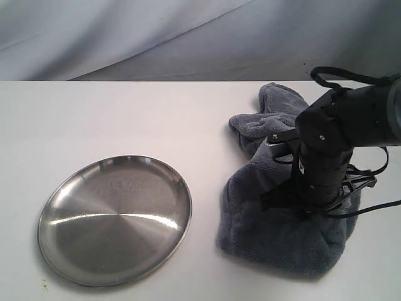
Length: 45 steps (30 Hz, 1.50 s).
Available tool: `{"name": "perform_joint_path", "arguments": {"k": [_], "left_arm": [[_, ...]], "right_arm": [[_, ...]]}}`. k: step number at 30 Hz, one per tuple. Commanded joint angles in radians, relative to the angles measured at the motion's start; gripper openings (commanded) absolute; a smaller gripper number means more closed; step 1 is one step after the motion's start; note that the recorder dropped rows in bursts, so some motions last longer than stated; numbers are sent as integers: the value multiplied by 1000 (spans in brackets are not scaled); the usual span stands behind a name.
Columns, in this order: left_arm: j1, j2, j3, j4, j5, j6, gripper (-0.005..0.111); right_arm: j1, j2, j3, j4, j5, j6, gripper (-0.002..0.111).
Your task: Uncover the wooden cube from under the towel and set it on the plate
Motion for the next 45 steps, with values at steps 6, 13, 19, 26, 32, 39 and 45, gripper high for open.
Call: {"name": "perform_joint_path", "arguments": {"k": [6, 13, 19, 26, 32, 39, 45], "left_arm": [[-5, -4, 4, -2, -3, -3, 0], [-5, -4, 4, -2, -3, -3, 0], [-5, -4, 4, -2, -3, -3, 0], [-5, -4, 4, -2, -3, -3, 0], [-5, -4, 4, -2, -3, -3, 0], [-5, -4, 4, -2, -3, -3, 0], [-5, -4, 4, -2, -3, -3, 0]], "right_arm": [[-9, -335, -5, 2, 61, -59, 0], [-9, -499, -5, 6, -13, -35, 0], [-9, -533, -92, 33, -42, -27, 0], [-9, -480, -299, 48, -46, -31, 0], [-9, -389, -437, 44, -61, -31, 0], [-9, -290, -500, 44, -180, -31, 0], [-9, -216, -500, 44, -309, -31, 0]]}}
